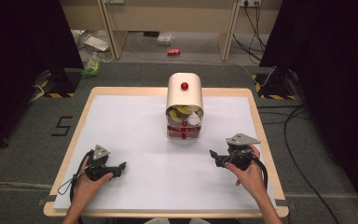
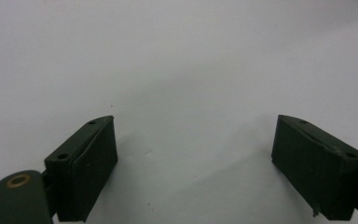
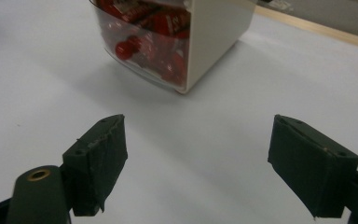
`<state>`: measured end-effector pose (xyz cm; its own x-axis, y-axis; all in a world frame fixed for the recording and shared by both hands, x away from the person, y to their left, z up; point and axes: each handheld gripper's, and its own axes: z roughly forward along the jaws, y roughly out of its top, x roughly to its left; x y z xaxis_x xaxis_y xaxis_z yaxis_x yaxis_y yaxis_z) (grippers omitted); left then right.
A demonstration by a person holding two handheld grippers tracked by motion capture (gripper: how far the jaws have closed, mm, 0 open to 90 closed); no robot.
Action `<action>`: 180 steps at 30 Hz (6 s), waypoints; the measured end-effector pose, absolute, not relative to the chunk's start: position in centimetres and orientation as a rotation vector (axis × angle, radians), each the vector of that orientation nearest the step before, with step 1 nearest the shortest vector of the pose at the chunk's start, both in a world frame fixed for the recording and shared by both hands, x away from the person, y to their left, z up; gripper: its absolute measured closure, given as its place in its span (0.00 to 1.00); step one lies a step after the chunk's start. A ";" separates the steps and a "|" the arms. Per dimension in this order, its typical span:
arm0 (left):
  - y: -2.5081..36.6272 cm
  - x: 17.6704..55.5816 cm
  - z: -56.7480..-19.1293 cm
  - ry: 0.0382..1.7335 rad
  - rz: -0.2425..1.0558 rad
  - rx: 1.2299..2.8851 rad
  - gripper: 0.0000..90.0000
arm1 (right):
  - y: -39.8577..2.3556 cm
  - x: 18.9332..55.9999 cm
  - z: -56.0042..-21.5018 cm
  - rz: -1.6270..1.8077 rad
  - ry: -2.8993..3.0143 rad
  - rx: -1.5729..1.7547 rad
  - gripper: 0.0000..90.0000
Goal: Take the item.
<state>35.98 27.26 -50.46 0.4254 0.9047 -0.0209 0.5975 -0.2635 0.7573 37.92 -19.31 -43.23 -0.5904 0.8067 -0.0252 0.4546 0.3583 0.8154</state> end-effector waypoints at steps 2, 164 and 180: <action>27.3 36.0 -50.5 1.267 0.556 1.976 0.15 | -18.8 37.9 -42.7 1.131 2.201 1.080 0.22; 27.3 36.0 -50.5 1.267 0.555 1.976 0.15 | -10.7 35.7 -38.2 1.179 2.333 0.713 0.31; 27.3 36.0 -50.5 1.266 0.555 1.976 0.15 | -10.7 35.8 -38.0 1.194 2.332 0.729 0.31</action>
